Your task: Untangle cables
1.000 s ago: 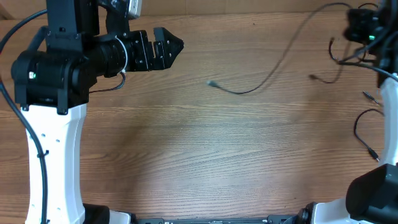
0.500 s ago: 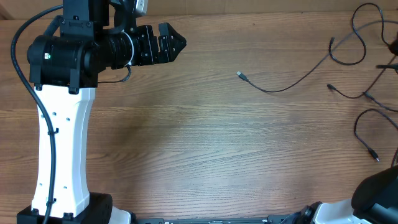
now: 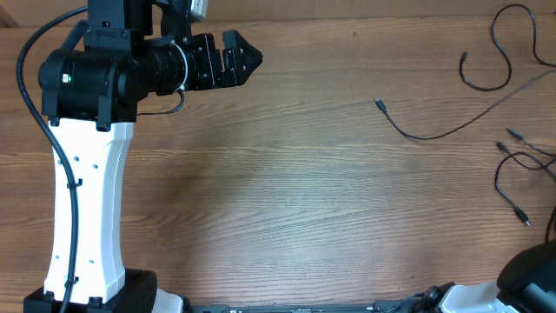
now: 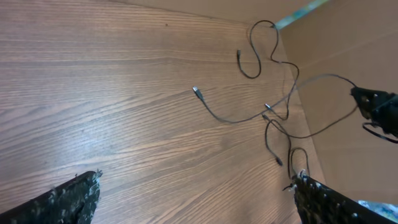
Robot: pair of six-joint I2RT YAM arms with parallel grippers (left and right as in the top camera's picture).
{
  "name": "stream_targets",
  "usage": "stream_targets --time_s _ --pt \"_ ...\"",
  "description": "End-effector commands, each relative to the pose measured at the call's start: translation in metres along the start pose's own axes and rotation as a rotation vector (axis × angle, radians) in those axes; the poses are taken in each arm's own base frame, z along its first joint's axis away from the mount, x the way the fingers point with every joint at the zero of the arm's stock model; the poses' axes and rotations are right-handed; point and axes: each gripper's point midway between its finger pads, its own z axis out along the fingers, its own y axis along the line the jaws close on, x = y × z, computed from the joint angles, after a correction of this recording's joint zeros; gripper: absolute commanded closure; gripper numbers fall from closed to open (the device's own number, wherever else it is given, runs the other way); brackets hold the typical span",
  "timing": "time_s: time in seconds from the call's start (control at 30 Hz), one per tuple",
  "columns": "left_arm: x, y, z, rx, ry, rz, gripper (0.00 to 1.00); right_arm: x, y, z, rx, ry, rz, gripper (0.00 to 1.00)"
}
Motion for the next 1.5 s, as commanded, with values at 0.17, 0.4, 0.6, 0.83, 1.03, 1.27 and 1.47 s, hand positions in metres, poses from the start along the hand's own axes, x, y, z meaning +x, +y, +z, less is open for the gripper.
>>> stream_targets --time_s 0.17,0.4,0.6,0.83,1.03,1.27,1.47 --pt "-0.004 -0.008 -0.001 0.037 -0.010 0.009 0.00 0.016 0.123 -0.003 -0.362 0.039 -0.126 0.96" --pt "-0.008 -0.010 -0.001 0.042 -0.025 0.019 0.00 0.052 0.229 -0.011 -0.521 0.083 -0.263 0.96" --pt "-0.007 -0.009 -0.001 0.041 -0.023 0.019 0.00 0.076 0.239 0.008 -0.355 0.112 -0.325 0.96" --pt "-0.009 -0.010 -0.001 0.043 -0.029 0.026 0.00 0.111 0.224 0.047 -0.309 0.229 -0.316 0.96" --pt "-0.009 -0.009 -0.001 0.040 -0.031 0.031 0.00 0.149 0.211 0.082 -0.266 0.340 -0.315 0.96" --pt "-0.009 -0.008 -0.001 0.031 -0.033 0.030 0.00 0.207 0.174 0.124 -0.128 0.497 -0.328 0.96" --pt "-0.008 -0.006 0.000 0.016 -0.032 0.029 0.00 0.219 0.132 0.141 -0.010 0.542 -0.309 0.96"
